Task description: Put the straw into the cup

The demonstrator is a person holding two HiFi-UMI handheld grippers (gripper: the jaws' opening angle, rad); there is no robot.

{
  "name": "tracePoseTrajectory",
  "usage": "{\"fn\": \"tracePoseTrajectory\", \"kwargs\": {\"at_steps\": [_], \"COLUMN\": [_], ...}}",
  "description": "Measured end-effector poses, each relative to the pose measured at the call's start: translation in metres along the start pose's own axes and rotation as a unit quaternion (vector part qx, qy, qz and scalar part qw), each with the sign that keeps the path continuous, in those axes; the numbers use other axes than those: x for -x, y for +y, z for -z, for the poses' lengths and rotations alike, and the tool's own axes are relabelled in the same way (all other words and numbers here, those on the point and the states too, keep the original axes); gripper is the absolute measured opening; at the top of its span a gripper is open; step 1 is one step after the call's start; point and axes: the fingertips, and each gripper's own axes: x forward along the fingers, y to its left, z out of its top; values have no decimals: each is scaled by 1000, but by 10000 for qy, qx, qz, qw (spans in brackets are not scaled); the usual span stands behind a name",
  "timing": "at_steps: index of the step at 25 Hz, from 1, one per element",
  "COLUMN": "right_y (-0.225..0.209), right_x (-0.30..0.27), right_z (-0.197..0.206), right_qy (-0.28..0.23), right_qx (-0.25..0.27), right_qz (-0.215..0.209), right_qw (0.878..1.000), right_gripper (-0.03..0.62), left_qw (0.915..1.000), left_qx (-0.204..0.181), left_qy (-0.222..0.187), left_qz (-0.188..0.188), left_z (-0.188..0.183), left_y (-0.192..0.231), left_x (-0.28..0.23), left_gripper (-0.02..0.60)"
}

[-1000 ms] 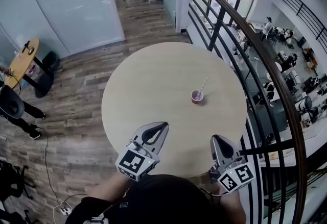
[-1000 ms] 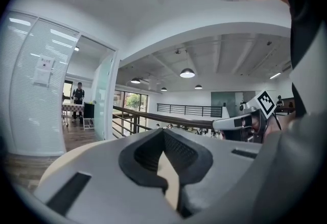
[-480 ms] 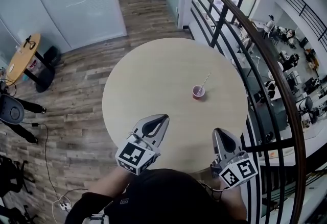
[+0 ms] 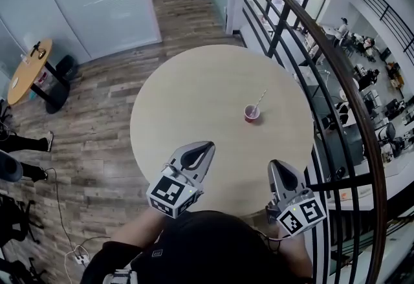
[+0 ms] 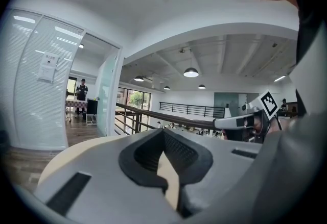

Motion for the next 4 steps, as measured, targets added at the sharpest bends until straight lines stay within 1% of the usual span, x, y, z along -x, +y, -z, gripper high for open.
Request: {"fn": "tracePoseTrajectory", "kwargs": {"at_steps": [4], "right_y": [4], "right_x": [3], "right_z": [1], "right_qy": [5], "right_qx": [18], "right_qz": [-20], "right_qw": [10000], "right_gripper": [20], "left_qw": [10000], "left_qx": [-7], "left_qy": [14], "left_qz": [15], "left_z": [1], "left_y": [-3], "left_x": [3], "left_gripper": [6]}}
